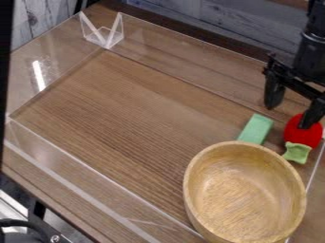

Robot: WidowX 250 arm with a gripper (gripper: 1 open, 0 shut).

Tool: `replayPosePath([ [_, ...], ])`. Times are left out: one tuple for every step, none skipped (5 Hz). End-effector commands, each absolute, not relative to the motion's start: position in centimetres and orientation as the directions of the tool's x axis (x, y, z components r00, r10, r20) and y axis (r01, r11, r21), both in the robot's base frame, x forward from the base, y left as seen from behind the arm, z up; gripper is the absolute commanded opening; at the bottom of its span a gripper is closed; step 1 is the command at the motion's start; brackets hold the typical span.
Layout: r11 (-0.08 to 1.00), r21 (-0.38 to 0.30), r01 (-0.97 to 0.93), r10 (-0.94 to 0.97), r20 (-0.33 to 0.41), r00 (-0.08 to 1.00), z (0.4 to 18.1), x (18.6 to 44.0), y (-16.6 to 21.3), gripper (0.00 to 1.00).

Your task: Move the red object to the left side of the table

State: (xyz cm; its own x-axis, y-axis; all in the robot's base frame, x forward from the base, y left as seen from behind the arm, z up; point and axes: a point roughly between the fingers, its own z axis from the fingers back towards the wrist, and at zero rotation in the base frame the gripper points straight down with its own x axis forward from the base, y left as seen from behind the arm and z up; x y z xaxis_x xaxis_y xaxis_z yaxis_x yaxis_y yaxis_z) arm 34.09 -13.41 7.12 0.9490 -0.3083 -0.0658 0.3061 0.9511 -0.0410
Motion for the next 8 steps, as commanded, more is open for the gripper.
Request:
replayPosePath([
  [0.938, -0.044, 0.343, -0.343, 0.008, 0.939, 8.1, 34.9, -14.7, 1.0],
  [0.933, -0.038, 0.357, -0.356, 0.023, 0.934, 7.6, 35.2, -15.2, 1.0],
  [0.935, -0.033, 0.354, -0.353, 0.04, 0.935, 7.6, 35.7, -15.0, 1.0],
  [0.936, -0.029, 0.351, -0.349, 0.056, 0.936, 7.7, 36.2, -14.8, 1.0],
  [0.918, -0.028, 0.396, -0.394, 0.067, 0.917, 8.7, 36.2, -15.5, 1.0],
  [0.897, -0.033, 0.441, -0.438, 0.071, 0.896, 9.3, 36.1, -15.9, 1.0],
  [0.875, -0.04, 0.483, -0.479, 0.071, 0.875, 9.8, 35.9, -15.9, 1.0],
  [0.88, -0.048, 0.472, -0.469, 0.068, 0.881, 9.1, 35.7, -15.8, 1.0],
])
